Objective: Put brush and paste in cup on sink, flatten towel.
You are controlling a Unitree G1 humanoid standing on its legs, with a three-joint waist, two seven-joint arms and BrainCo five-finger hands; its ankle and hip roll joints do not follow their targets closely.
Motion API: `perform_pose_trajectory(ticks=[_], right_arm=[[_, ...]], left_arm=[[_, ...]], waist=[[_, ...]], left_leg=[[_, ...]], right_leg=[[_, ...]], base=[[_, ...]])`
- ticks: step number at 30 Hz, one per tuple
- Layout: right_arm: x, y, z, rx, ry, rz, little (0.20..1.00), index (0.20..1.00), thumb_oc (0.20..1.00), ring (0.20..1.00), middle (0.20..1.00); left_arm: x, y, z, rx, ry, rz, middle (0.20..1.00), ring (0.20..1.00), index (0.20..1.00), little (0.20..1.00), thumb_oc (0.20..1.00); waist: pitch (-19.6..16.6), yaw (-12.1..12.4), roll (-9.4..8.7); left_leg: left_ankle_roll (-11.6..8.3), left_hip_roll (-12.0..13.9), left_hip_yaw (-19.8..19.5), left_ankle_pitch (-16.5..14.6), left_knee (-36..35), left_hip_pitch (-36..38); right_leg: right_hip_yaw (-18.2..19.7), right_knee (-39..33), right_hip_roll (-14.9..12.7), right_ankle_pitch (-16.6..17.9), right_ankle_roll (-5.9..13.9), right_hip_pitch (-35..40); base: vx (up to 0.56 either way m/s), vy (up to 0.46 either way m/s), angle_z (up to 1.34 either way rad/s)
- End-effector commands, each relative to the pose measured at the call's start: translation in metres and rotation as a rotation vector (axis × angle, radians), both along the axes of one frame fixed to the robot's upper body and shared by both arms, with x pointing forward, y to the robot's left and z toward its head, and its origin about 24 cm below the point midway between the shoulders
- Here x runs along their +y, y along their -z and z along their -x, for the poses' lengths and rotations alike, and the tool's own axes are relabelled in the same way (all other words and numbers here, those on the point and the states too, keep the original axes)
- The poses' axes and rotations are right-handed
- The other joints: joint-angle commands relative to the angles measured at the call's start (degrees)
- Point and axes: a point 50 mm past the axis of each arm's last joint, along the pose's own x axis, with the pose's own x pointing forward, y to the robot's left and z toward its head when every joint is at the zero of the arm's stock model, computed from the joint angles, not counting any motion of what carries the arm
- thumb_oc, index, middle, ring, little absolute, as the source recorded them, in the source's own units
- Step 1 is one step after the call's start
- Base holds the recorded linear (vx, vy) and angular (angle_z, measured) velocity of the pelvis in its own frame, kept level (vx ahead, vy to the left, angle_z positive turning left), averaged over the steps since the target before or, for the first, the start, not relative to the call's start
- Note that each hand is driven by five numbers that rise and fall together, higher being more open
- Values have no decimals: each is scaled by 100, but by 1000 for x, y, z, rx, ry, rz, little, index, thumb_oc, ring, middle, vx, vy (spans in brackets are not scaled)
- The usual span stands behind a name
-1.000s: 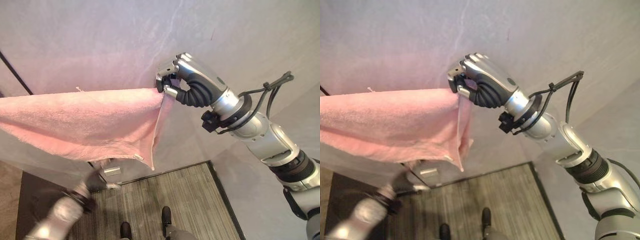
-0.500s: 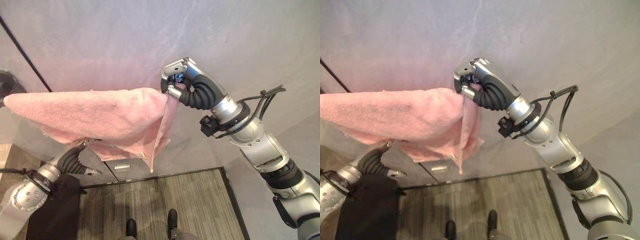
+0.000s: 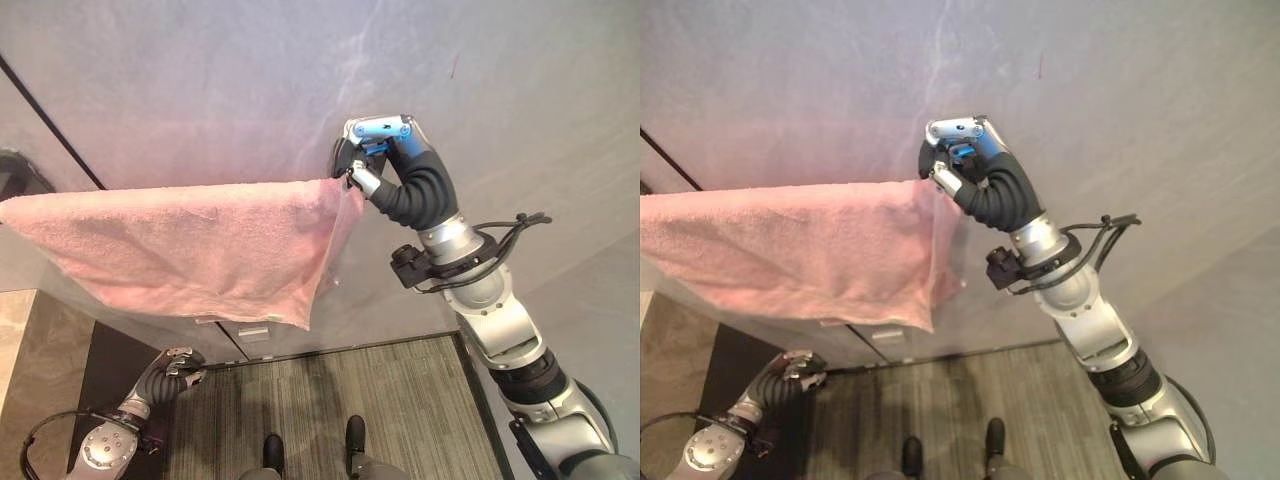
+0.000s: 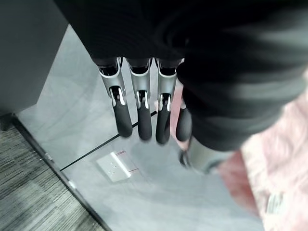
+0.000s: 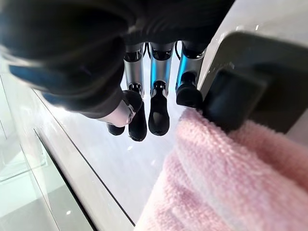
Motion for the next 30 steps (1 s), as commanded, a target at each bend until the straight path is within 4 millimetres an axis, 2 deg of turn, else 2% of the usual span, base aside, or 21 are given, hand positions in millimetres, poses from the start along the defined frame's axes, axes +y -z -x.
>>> perform_pose_trajectory(ticks=[1, 7, 8, 9, 10, 11, 12, 13, 16, 18, 21, 23, 26, 30], right_arm=[[6, 2, 2, 10, -61, -41, 200, 200, 200, 200, 200], [2, 8, 2, 24, -45, -4, 200, 200, 200, 200, 200], [-2, 13, -1, 40, -11, 41, 200, 200, 200, 200, 200], [-4, 15, -2, 43, 0, 56, 460, 460, 460, 460, 460], [-8, 16, -1, 45, 17, 64, 542, 542, 542, 542, 542], [-12, 18, -1, 48, 35, 63, 793, 793, 793, 793, 793], [-12, 18, -1, 49, 36, 63, 903, 903, 903, 903, 903], [-21, 19, 1, 35, 81, 59, 1000, 1000, 1000, 1000, 1000], [-48, 26, 5, 12, 232, 51, 1000, 1000, 1000, 1000, 1000], [-54, 29, 7, 9, 265, 48, 1000, 1000, 1000, 1000, 1000], [-93, 44, 15, 31, 469, 30, 1000, 1000, 1000, 1000, 1000], [-111, 53, 17, 66, 558, 3, 1000, 1000, 1000, 1000, 1000], [-141, 79, 19, 192, 680, -72, 1000, 1000, 1000, 1000, 1000], [-191, 123, 33, 379, 925, -57, 1000, 1000, 1000, 1000, 1000]], left_arm=[[1, -23, -17, -86, 76, -58, 200, 200, 200, 200, 200], [-3, -20, -16, -75, 84, -54, 206, 206, 206, 206, 206], [-3, -20, -17, -77, 92, -62, 275, 275, 275, 275, 275], [-4, -21, -17, -77, 96, -62, 511, 511, 511, 511, 511], [-4, -20, -17, -74, 96, -63, 667, 667, 667, 667, 667], [-4, -18, -16, -69, 94, -66, 1000, 1000, 1000, 1000, 1000], [-4, -18, -16, -69, 95, -66, 1000, 1000, 1000, 1000, 1000], [-5, -14, -14, -56, 92, -65, 1000, 1000, 1000, 1000, 1000], [-4, -2, -9, -6, 87, -78, 1000, 1000, 1000, 1000, 1000], [-4, 2, -8, 8, 82, -77, 1000, 1000, 1000, 1000, 1000], [1, 26, 3, 108, 40, -73, 1000, 1000, 1000, 1000, 1000], [3, 38, 8, 156, 16, -82, 1000, 1000, 1000, 1000, 1000], [3, 56, 14, 219, -31, -66, 1000, 1000, 1000, 1000, 1000], [9, 86, 31, 338, -142, -86, 1000, 1000, 1000, 1000, 1000]], waist=[[-92, -15, -31], [-125, -59, -36], [-127, -83, -44], [-129, -92, -45], [-134, -111, -44], [-143, -132, -39], [-145, -127, -37], [-158, -176, -26], [-197, -306, 23], [-206, -330, 36], [-245, -503, 114], [-253, -563, 151], [-286, -646, 189], [-325, -785, 221]], left_leg=[[240, -185, -175, 13, 49, -180], [243, -193, -149, -2, 51, -161], [237, -189, -134, 2, 58, -164], [235, -187, -131, 1, 58, -160], [234, -187, -127, 0, 59, -154], [233, -185, -118, -4, 60, -146], [233, -185, -118, -5, 60, -145], [231, -175, -108, -10, 60, -132], [227, -163, -86, -19, 61, -93], [226, -158, -82, -21, 58, -78], [188, -100, -39, 12, 22, -25], [149, -63, -23, 72, 2, -64], [84, -3, -25, 136, 2, -162], [13, 63, -55, 157, 2, -184]], right_leg=[[-50, 24, -538, -52, 547, 407], [-34, 15, -545, -38, 553, 404], [-27, 20, -549, -46, 551, 400], [-21, 19, -548, -51, 550, 399], [-14, 20, -546, -53, 551, 401], [-5, 23, -545, -60, 553, 404], [-6, 23, -545, -61, 553, 405], [-6, 25, -541, -87, 555, 420], [11, 36, -537, -100, 562, 437], [21, 36, -533, -103, 561, 445], [63, 29, -488, -119, 564, 451], [61, 16, -463, -113, 561, 429], [16, -5, -437, -100, 542, 388], [-35, -8, -424, -128, 516, 393]], base=[[-3, 23, -5], [2, 7, -2], [0, 0, 0], [0, 0, 0], [0, 0, 0], [0, 0, 0], [0, 0, 0], [0, 0, 0], [0, 0, 0], [0, 0, 0], [0, -27, -5], [-30, -36, -10], [-20, -42, -4], [24, -49, 1]])
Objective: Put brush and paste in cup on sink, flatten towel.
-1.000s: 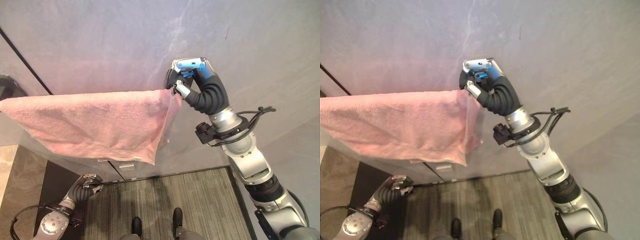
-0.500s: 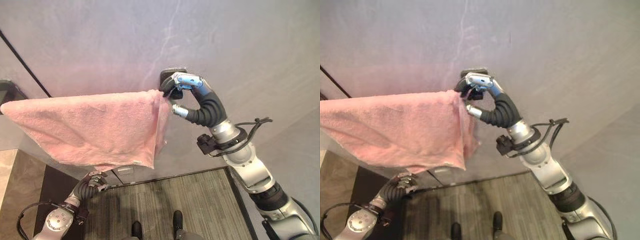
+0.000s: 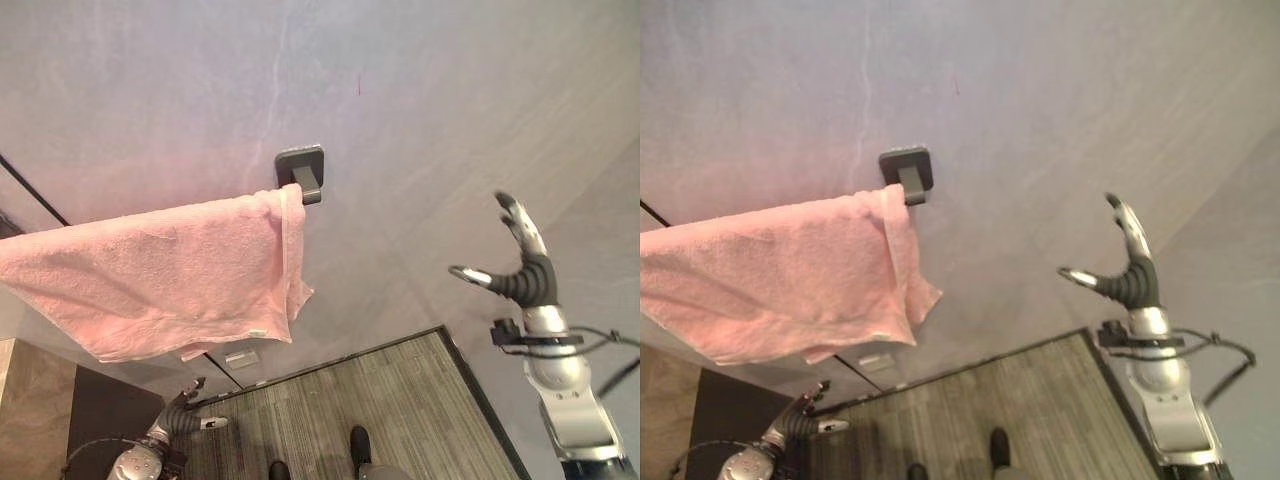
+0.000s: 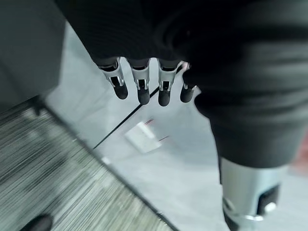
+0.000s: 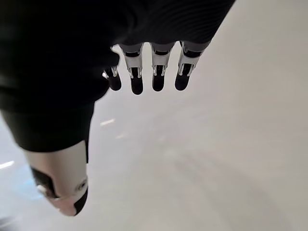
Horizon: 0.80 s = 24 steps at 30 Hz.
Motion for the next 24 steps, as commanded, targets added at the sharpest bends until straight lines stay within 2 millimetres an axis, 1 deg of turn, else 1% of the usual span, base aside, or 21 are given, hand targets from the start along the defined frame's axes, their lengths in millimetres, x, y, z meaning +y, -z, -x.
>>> perform_pose_trajectory(ticks=[1, 2, 3, 4, 5, 6, 7, 8, 9, 10, 11, 12, 13, 14, 15, 17, 19, 22, 23, 24], right_arm=[[-17, -11, -1, -95, 90, -31, 1000, 1000, 1000, 1000, 1000], [-17, -11, -1, -96, 90, -31, 1000, 1000, 1000, 1000, 1000], [-38, 34, 8, 119, 189, -48, 1000, 1000, 1000, 1000, 1000], [-42, 46, 10, 188, 210, -22, 1000, 1000, 1000, 1000, 1000], [-42, 46, 10, 187, 210, -21, 1000, 1000, 1000, 1000, 1000], [-52, 89, 20, 423, 239, 4, 1000, 1000, 1000, 1000, 1000], [-54, 126, 29, 637, 239, -2, 1000, 1000, 1000, 1000, 1000], [-54, 125, 29, 635, 238, -2, 1000, 1000, 1000, 1000, 1000], [-46, 178, 52, 941, 225, -60, 1000, 1000, 1000, 1000, 1000], [-40, 191, 59, 1014, 215, -90, 1000, 1000, 1000, 1000, 1000], [-40, 191, 59, 1014, 215, -90, 1000, 1000, 1000, 1000, 1000], [-31, 218, 83, 1164, 256, -206, 1000, 1000, 1000, 1000, 1000], [-24, 225, 88, 1203, 248, -252, 1000, 1000, 1000, 1000, 1000], [-17, 229, 88, 1229, 210, -255, 1000, 1000, 1000, 1000, 1000], [-17, 229, 88, 1229, 209, -255, 1000, 1000, 1000, 1000, 1000], [-4, 233, 88, 1269, 125, -228, 1000, 1000, 1000, 1000, 1000], [2, 236, 89, 1286, 102, -234, 1000, 1000, 1000, 1000, 1000], [11, 240, 89, 1316, 63, -200, 1000, 1000, 1000, 1000, 1000], [11, 240, 89, 1316, 63, -200, 1000, 1000, 1000, 1000, 1000], [15, 242, 90, 1331, 37, -182, 1000, 1000, 1000, 1000, 1000]], left_arm=[[16, 0, -2, 12, -17, -124, 1000, 1000, 1000, 1000, 1000], [16, 0, -2, 12, -17, -124, 1000, 1000, 1000, 1000, 1000], [16, 17, 13, 80, -126, -115, 1000, 1000, 1000, 1000, 1000], [15, 25, 20, 125, -155, -112, 1000, 1000, 1000, 1000, 1000], [14, 25, 19, 123, -155, -111, 1000, 1000, 1000, 1000, 1000], [12, 42, 37, 218, -254, -110, 1000, 1000, 1000, 1000, 1000], [8, 52, 47, 288, -317, -105, 1000, 1000, 1000, 1000, 1000], [8, 52, 46, 287, -318, -105, 1000, 1000, 1000, 1000, 1000], [3, 61, 61, 383, -369, -101, 1000, 1000, 1000, 1000, 1000], [3, 63, 64, 404, -389, -98, 1000, 1000, 1000, 1000, 1000], [3, 63, 64, 404, -389, -98, 1000, 1000, 1000, 1000, 1000], [-1, 65, 67, 418, -409, -76, 1000, 1000, 1000, 1000, 1000], [-1, 65, 67, 417, -425, -63, 1000, 1000, 1000, 1000, 1000], [-2, 65, 64, 403, -430, -47, 1000, 1000, 1000, 1000, 1000], [-2, 65, 64, 403, -430, -47, 1000, 1000, 1000, 1000, 1000], [-6, 65, 61, 384, -419, -19, 1000, 1000, 1000, 1000, 1000], [-9, 66, 58, 371, -421, 4, 1000, 1000, 1000, 1000, 1000], [-14, 64, 45, 323, -400, 32, 1000, 1000, 1000, 1000, 1000], [-14, 64, 45, 323, -401, 32, 1000, 1000, 1000, 1000, 1000], [-16, 62, 37, 292, -385, 45, 1000, 1000, 1000, 1000, 1000]], waist=[[-19, -74, -84], [-18, -74, -82], [2, -93, -86], [-16, -101, -91], [-14, -102, -84], [-19, -88, -101], [-36, -65, -128], [-46, -72, -130], [-61, -9, -170], [-65, 13, -181], [-64, 11, -181], [-85, 71, -185], [-87, 85, -183], [-89, 120, -179], [-87, 111, -179], [-75, 196, -189], [-74, 239, -198], [-67, 301, -203], [-66, 294, -203], [-51, 335, -205]], left_leg=[[-41, 102, -152, 172, 34, -317], [-41, 102, -153, 172, 34, -317], [-76, 141, -138, 165, 34, -241], [-87, 153, -122, 199, 34, -255], [-88, 155, -120, 198, 34, -256], [-127, 191, -113, 195, 34, -199], [-165, 222, -118, 225, 34, -179], [-164, 219, -118, 241, 34, -205], [-222, 270, -183, 284, 34, -187], [-235, 286, -214, 295, 34, -185], [-235, 285, -215, 295, 34, -184], [-251, 302, -286, 311, 34, -178], [-263, 307, -330, 320, 34, -177], [-269, 312, -382, 334, 34, -178], [-269, 312, -390, 334, 34, -176], [-282, 307, -543, 367, 34, -186], [-283, 302, -636, 383, 34, -197], [-300, 281, -833, 419, 34, -240], [-301, 280, -841, 420, 34, -241], [-327, 259, -990, 459, 34, -291]], right_leg=[[-176, 43, -373, -67, 467, 319], [-177, 43, -373, -67, 467, 319], [-171, 43, -344, -106, 436, 385], [-156, 43, -334, -97, 420, 365], [-155, 43, -333, -98, 419, 363], [-141, 43, -288, -143, 386, 424], [-141, 43, -251, -175, 350, 460], [-140, 43, -253, -163, 348, 435], [-168, 43, -193, -221, 294, 492], [-191, 43, -176, -246, 280, 516], [-192, 43, -177, -247, 280, 517], [-227, 43, -149, -284, 246, 562], [-266, 43, -140, -308, 235, 598], [-302, 43, -129, -333, 218, 626], [-310, 43, -129, -335, 218, 631], [-412, 43, -113, -392, 188, 711], [-471, 43, -101, -430, 169, 761], [-616, 43, -77, -503, 119, 849], [-624, 43, -77, -505, 119, 852], [-777, 43, -71, -533, 96, 909]], base=[[16, -34, 9], [46, -64, 4], [27, -63, 3], [29, -64, 1], [24, -74, -1], [40, -111, -4], [33, -112, -6], [34, -148, 3], [32, -123, 3], [39, -122, 3], [45, -88, 5], [46, -83, 5], [61, -106, 6], [30, -49, 8], [25, -45, 29], [24, -68, 45], [23, -58, 23], [13, -37, 37], [1, -38, 36], [-7, -41, 38]])
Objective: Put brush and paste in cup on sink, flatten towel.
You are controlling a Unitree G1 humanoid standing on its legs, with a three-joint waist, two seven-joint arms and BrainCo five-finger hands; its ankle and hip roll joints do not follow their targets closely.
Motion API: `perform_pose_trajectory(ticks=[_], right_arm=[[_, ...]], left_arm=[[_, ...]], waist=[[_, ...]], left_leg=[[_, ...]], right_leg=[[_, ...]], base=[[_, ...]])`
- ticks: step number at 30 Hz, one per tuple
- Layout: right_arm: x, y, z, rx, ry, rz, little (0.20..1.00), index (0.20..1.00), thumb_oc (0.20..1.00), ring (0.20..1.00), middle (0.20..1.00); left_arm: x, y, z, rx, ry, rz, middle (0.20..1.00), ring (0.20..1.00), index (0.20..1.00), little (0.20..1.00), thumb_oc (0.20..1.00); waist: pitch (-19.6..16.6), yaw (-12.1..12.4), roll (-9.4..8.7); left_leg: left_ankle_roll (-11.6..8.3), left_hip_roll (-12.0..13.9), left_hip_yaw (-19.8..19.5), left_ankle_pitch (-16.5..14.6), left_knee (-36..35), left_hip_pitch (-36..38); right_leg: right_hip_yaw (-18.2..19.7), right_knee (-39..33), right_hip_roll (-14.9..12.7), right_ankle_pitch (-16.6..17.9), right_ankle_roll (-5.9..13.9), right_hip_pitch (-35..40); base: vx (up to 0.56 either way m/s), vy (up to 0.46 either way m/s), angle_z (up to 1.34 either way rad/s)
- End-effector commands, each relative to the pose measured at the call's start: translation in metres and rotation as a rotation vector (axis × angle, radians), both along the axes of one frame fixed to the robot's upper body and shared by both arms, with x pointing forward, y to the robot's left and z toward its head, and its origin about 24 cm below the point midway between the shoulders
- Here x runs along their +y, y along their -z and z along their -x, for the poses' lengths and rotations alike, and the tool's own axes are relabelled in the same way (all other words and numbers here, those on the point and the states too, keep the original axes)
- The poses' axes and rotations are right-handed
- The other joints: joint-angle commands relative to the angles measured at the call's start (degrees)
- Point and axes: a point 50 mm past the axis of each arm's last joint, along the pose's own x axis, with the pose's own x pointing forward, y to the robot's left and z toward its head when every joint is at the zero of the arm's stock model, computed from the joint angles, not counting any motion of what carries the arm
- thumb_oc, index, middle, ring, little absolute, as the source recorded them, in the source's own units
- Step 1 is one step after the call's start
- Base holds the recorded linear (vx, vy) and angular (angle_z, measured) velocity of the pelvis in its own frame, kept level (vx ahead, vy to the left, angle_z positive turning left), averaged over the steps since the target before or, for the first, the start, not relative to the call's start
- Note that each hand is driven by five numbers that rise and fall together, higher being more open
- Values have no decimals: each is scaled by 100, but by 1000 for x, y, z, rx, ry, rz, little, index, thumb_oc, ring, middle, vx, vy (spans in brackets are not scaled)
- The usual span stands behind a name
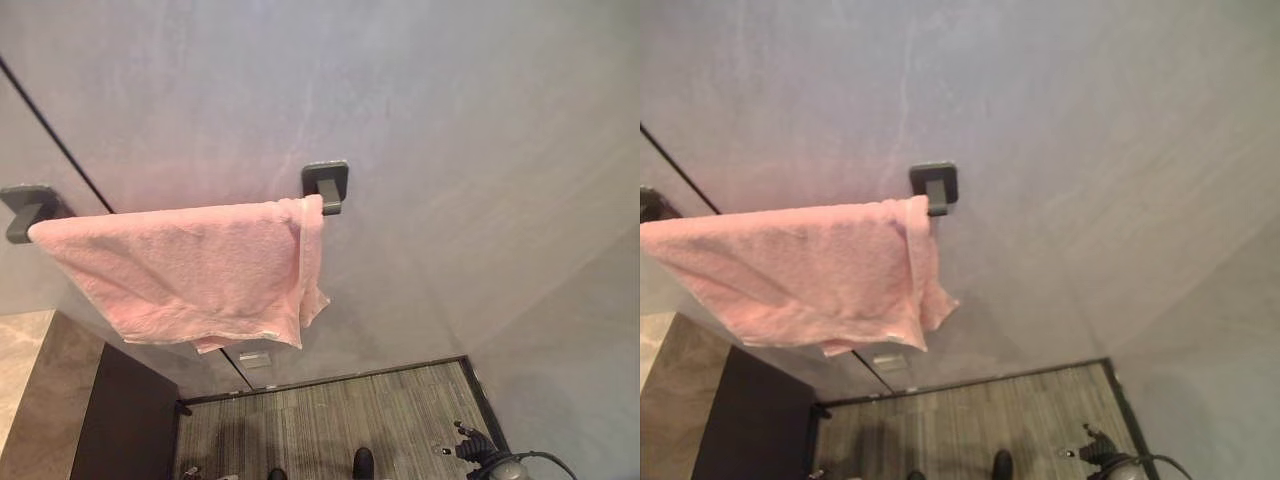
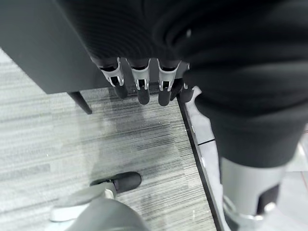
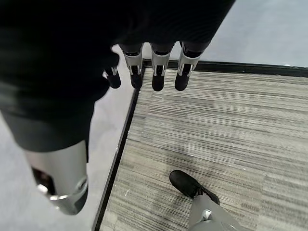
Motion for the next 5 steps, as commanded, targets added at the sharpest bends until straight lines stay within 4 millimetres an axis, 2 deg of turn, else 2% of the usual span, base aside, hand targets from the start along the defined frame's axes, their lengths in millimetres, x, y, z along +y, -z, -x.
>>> perform_pose_trajectory(ticks=[1, 5], right_arm=[[11, 2, -4, 1, -66, -9, 1000, 1000, 1000, 1000, 1000], [14, 6, 2, 37, -98, 1, 1000, 1000, 1000, 1000, 1000]], left_arm=[[14, -10, -26, -102, -4, -19, 1000, 1000, 1000, 1000, 1000], [11, -10, -28, -110, 14, -11, 1000, 1000, 1000, 1000, 1000]], waist=[[37, -23, -293], [30, 17, -288]], left_leg=[[-188, -86, -238, 478, 8, -385], [-216, -140, -464, 512, 8, -437]], right_leg=[[27, 49, -337, -266, 341, 426], [-179, 62, -330, -320, 320, 507]], base=[[-4, -50, 32], [1, -22, 57]])
